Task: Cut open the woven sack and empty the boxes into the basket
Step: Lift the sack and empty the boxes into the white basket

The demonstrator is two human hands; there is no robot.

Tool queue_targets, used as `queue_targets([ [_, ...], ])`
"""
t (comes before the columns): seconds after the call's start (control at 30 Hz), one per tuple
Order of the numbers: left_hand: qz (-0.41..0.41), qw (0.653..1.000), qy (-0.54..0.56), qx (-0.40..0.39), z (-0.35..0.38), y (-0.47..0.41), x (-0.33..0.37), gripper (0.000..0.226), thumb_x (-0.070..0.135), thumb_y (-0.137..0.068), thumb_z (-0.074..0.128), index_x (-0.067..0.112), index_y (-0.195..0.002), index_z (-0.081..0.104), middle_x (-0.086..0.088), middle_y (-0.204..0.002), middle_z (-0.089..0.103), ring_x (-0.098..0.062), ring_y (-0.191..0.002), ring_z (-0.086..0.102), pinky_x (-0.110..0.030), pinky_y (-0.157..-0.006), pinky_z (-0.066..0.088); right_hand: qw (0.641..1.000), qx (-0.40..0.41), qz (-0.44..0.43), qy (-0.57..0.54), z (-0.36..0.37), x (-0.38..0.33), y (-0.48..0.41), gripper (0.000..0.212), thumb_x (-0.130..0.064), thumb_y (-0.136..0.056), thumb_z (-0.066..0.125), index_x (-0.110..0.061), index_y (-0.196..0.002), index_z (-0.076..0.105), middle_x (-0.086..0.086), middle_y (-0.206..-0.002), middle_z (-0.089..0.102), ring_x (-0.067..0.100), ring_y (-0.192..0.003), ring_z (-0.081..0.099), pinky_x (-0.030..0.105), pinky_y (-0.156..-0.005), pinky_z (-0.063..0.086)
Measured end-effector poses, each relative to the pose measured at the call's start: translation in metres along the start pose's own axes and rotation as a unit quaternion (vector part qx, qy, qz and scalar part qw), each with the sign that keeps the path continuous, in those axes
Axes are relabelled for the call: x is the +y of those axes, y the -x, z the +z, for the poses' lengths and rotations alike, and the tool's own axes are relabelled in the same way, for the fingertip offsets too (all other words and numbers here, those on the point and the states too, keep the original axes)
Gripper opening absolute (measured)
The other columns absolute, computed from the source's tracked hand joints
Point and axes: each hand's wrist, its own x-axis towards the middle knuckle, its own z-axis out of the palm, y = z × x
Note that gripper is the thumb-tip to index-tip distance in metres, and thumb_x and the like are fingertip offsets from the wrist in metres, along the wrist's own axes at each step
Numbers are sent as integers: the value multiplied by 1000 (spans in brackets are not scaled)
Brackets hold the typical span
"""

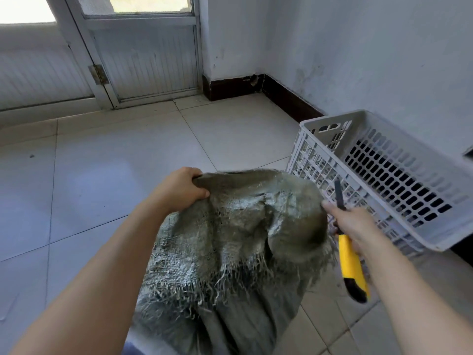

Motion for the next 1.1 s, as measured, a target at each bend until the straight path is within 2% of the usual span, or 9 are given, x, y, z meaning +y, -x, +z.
queue_targets([
  [0.17,14,999,48,6,8,-5,14,15,19,-83,65,16,-70,58,-7,-66,56,-22,-63,52,-29,-59,38,966,-48,165,193,20,114,-11,41,-20,-87,68,10,-112,55,14,-71,54,30,-62,56,39,-62,51],
  [0.37,32,994,94,-42,13,0,32,7,16,-81,69,11,-79,66,-8,-75,64,-21,-69,59,-33,-68,48,943,-108,244,200,18,165,4,34,-16,-86,69,8,-98,48,11,-68,45,25,-54,44,25,-34,38],
  [0.47,31,990,120,-70,13,3,36,5,14,-80,70,14,-77,66,-9,-77,65,-22,-71,60,-35,-73,51,925,-158,260,226,16,153,2,54,-30,-88,65,12,-118,51,15,-81,56,36,-81,62,37,-62,53],
  [0.53,38,989,122,-79,12,5,39,10,12,-79,71,16,-73,63,-7,-73,63,-21,-68,59,-33,-68,49,910,-160,233,303,17,142,8,67,-47,-92,53,4,-134,46,15,-118,61,30,-119,57,34,-88,47],
  [0.6,59,988,115,-87,10,8,42,15,8,-78,71,15,-71,60,-5,-69,60,-21,-67,57,-32,-66,47,947,-116,212,213,22,119,4,61,-39,-95,51,-2,-141,38,13,-140,48,27,-130,46,30,-94,42],
  [0.7,85,985,105,-107,8,10,48,16,3,-78,69,14,-73,60,-5,-69,60,-21,-70,58,-36,-71,50,995,-47,79,-39,18,68,-9,35,-24,-97,45,-9,-128,50,11,-126,54,29,-116,49,37,-85,42],
  [0.8,101,980,117,-124,6,14,58,18,1,-78,69,15,-71,59,-3,-68,59,-19,-68,58,-34,-68,49,965,-158,30,-205,10,3,4,32,-46,-97,40,-22,-109,56,5,-102,60,24,-98,54,33,-80,41],
  [0.93,93,969,184,-139,-3,16,68,5,14,-82,68,14,-81,63,-7,-79,63,-22,-76,62,-32,-68,53,927,-346,10,-147,8,-40,20,47,-45,-77,62,-9,-106,67,11,-93,73,25,-85,67,35,-81,54],
  [1.1,81,977,185,-67,-28,11,71,17,27,-85,66,16,-72,65,-2,-69,63,-17,-68,60,-29,-66,50,922,-304,-58,-234,10,-74,24,23,-10,-74,69,-1,-95,66,17,-72,71,25,-55,69,34,-54,60],
])
